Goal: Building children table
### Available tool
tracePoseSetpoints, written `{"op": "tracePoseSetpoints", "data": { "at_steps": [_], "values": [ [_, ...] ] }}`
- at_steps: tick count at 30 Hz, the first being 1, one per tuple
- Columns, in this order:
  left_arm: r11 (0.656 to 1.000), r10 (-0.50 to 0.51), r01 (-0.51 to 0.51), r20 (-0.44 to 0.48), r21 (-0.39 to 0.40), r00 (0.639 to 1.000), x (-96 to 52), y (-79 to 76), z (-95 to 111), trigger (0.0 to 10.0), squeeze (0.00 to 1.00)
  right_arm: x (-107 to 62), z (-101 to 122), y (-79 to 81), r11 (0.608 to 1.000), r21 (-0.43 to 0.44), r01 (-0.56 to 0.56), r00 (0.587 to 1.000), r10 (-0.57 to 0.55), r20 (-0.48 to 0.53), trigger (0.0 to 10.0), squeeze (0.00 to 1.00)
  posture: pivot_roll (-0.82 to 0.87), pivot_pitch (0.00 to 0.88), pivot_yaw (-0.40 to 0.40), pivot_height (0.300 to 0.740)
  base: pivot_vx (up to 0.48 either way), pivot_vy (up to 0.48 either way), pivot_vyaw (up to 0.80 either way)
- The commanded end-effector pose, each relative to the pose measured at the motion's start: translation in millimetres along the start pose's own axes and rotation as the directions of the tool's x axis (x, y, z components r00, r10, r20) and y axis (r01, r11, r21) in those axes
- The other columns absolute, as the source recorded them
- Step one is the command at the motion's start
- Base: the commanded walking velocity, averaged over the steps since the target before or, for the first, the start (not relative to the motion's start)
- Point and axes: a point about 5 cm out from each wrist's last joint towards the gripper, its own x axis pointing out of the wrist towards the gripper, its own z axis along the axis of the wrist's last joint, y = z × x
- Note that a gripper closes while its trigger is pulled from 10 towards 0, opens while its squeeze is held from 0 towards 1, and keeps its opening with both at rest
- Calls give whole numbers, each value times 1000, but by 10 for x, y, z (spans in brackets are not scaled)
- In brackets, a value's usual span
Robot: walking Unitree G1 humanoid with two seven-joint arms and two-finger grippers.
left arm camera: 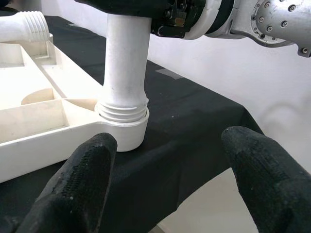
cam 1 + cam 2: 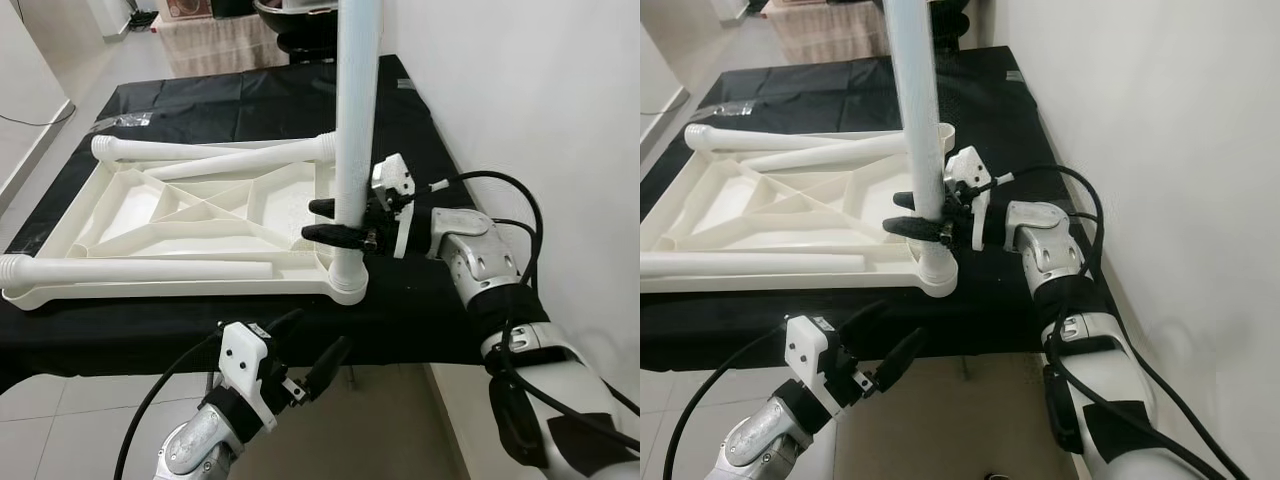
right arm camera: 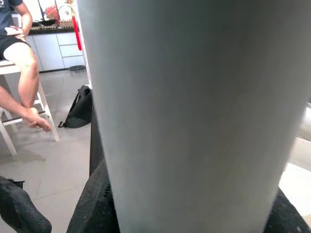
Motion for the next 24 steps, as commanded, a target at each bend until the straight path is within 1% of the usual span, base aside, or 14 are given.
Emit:
{"op": "tracePoseSetpoints", "data": {
  "at_steps": [1, 5, 7, 8, 9, 10, 11, 12, 14, 16, 17, 20, 21, 24],
  "values": [
    [1000, 5, -5, -12, 0, 1000, -29, -10, -35, 10000, 0, -71, -108, -14, 991, 5, 132, 991, -132, -3, 0, 0, 58, 180, 42, 740, 0, 0, 0],
    [1000, 7, -7, -11, 0, 1000, -43, -2, -30, 10000, 0, -178, -204, -21, 936, 24, 350, 937, -350, -18, 0, 0, 54, 181, 34, 740, 0, 0, 0],
    [1000, 6, -6, -12, 1, 1000, -57, -5, -33, 10000, 0, -233, -334, 53, 708, 37, 705, 709, -703, -52, 0, 0, 59, 178, 11, 740, 0, 0, 0],
    [1000, 6, -6, -12, 1, 1000, -57, -5, -33, 10000, 0, -233, -334, 53, 708, 37, 705, 709, -703, -52, 0, 0, 59, 178, 11, 740, 0, 0, 0],
    [1000, 10, -10, -11, 3, 1000, -63, 9, -27, 10000, 0, -169, -504, 316, 610, 49, 791, 611, -783, -121, 0, 0, 61, 179, 21, 740, 0, 0, 0],
    [1000, 10, -10, -11, 3, 1000, -63, 9, -27, 10000, 0, -169, -504, 316, 610, 49, 791, 611, -783, -121, 0, 0, 61, 179, 21, 740, 0, 0, 0],
    [1000, 11, -11, -11, 7, 1000, -61, 15, -22, 10000, 0, -25, -613, 595, 593, 64, 803, 595, -789, -151, 0, 0, 52, 195, 42, 740, 0, 0, 0],
    [1000, 12, -12, -11, 9, 1000, -58, 19, -25, 10000, 0, 112, -665, 760, 622, 91, 778, 628, -762, -160, 0, 0, 53, 183, 38, 740, 0, 0, 0],
    [1000, 12, -12, -12, 11, 1000, -54, 27, -26, 10000, 0, 222, -676, 830, 652, 126, 748, 664, -732, -155, 0, 0, 48, 170, 44, 740, 0, 0, 0],
    [1000, 12, -12, -12, 11, 1000, -54, 27, -26, 10000, 0, 222, -676, 830, 652, 126, 748, 664, -732, -155, 0, 0, 48, 170, 44, 740, 0, 0, 0],
    [1000, 10, -10, -14, 10, 1000, -44, 32, -32, 10000, 0, 315, -645, 786, 685, 126, 718, 696, -706, -129, 0, 0, 43, 170, 38, 740, 0, 0, 0],
    [1000, 10, -10, -11, 7, 1000, -24, 33, -36, 10000, 0, 401, -566, 663, 705, 111, 700, 714, -693, -99, 0, 0, 44, 172, 31, 740, 0, 0, 0],
    [1000, 13, -12, -9, 8, 1000, -20, 33, -36, 10000, 0, 414, -535, 629, 700, 102, 706, 708, -701, -91, 10000, 0, 46, 172, 30, 740, 0, 0, 0],
    [1000, 18, -18, -7, 10, 1000, -22, 45, -33, 10000, 0, 419, -478, 620, 680, 101, 726, 687, -720, -94, 10000, 0, 52, 173, 28, 740, 0, 0, 0]
  ]
}}
